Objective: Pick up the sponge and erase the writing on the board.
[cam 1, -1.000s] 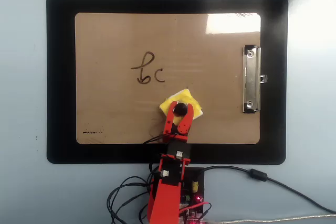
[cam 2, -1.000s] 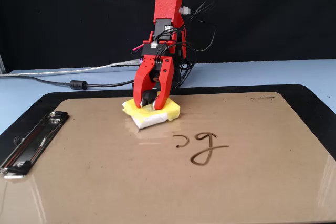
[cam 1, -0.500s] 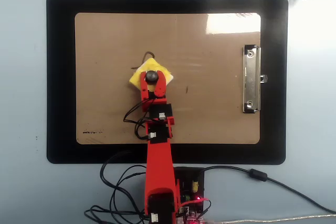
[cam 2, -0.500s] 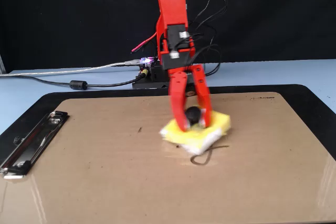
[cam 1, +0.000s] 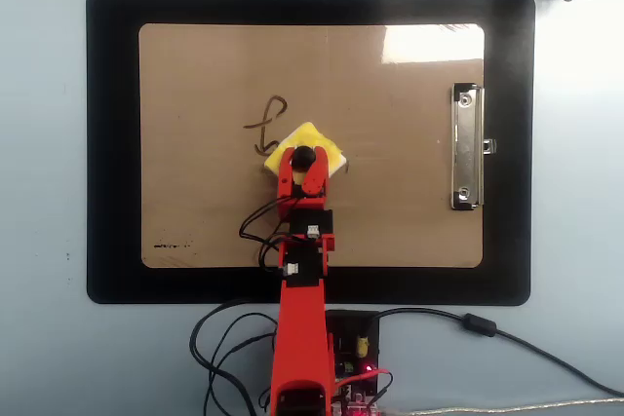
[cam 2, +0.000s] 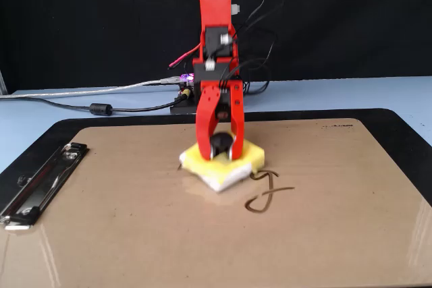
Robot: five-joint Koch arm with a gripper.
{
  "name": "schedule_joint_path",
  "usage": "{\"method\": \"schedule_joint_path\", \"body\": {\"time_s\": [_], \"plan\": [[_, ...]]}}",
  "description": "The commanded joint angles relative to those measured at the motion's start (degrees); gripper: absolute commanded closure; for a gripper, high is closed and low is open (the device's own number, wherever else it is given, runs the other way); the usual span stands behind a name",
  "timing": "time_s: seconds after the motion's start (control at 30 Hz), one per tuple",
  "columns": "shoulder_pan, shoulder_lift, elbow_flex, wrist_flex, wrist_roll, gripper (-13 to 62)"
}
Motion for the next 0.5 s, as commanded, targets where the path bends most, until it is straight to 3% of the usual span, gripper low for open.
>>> {"method": "schedule_joint_path", "body": {"time_s": [0.0,0.2,0.23,0.33,0.47], "plan": [[-3.08,1.05,-0.79,-0.18,-3.78,57.4],[-9.49,-30.15,-27.69,-5.89,-8.70,57.4],[-9.49,-31.29,-30.59,-5.45,-8.70,57.4],[-9.49,-27.16,-24.43,-3.52,-8.70,57.4],[-9.49,-8.35,-4.13,-3.08,-8.61,57.4]]}}
